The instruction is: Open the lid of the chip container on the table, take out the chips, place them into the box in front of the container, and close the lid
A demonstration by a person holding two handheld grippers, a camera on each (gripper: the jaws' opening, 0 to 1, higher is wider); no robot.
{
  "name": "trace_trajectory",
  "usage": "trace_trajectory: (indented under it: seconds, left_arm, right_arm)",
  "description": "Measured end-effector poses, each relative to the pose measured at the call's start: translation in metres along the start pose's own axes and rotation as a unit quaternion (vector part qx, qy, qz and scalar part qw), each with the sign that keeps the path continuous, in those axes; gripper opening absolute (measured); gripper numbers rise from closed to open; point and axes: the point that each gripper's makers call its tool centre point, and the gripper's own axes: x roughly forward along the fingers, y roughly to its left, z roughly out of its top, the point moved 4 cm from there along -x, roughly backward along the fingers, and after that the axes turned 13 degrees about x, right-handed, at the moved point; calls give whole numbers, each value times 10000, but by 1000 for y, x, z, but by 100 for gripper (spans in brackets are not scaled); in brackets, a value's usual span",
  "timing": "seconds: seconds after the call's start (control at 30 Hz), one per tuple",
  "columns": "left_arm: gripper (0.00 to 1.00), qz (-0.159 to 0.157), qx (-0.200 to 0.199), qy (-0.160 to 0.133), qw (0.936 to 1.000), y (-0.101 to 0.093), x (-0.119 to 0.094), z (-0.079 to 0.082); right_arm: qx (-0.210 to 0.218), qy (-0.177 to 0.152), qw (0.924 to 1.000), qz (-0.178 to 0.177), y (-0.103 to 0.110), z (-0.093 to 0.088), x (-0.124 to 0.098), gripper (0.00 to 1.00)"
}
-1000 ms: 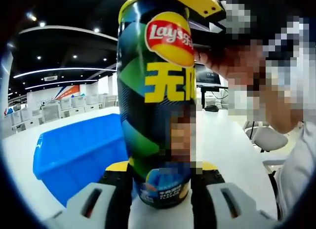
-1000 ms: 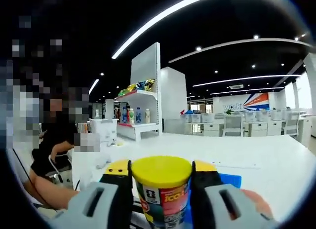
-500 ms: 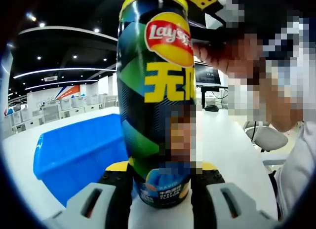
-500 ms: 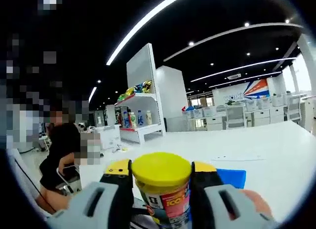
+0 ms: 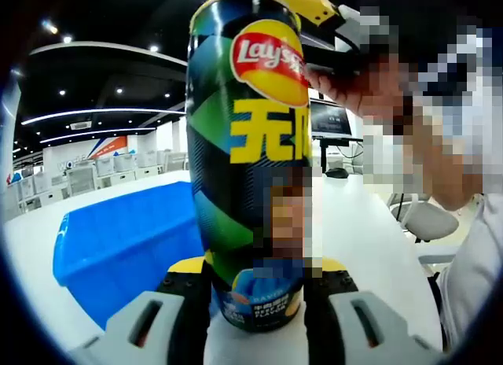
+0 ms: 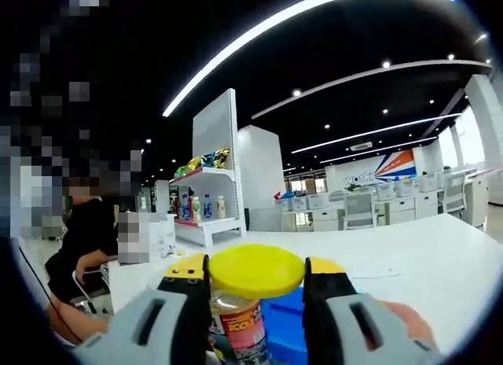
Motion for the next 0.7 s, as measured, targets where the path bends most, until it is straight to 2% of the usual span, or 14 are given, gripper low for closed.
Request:
trace_trajectory:
  seconds: [0.2,0.37,0.5,0.63,0.7]
  left_arm:
    - [47,-6,-1,-6,10000,0,0,0]
    - [47,-2,-11,-11,10000,-1,0,0]
    - [47,12,2,-7,10000,-1,0,1]
    - [47,13,-5,-17,10000,-1,0,1]
    - [47,15,1,-20,10000,0,0,0]
  right_arm:
    - [-125,-33,9990,-435,-34,2,-21,44]
    - [-233,9,9968,-769,-67,-11,-43,44]
    - [-589,380,9907,-1163,-93,-40,-57,44]
    - [-332,909,9888,-1136,-112,-82,-68,44]
    - [-278,1053,9863,-1241,-123,-96,-73,44]
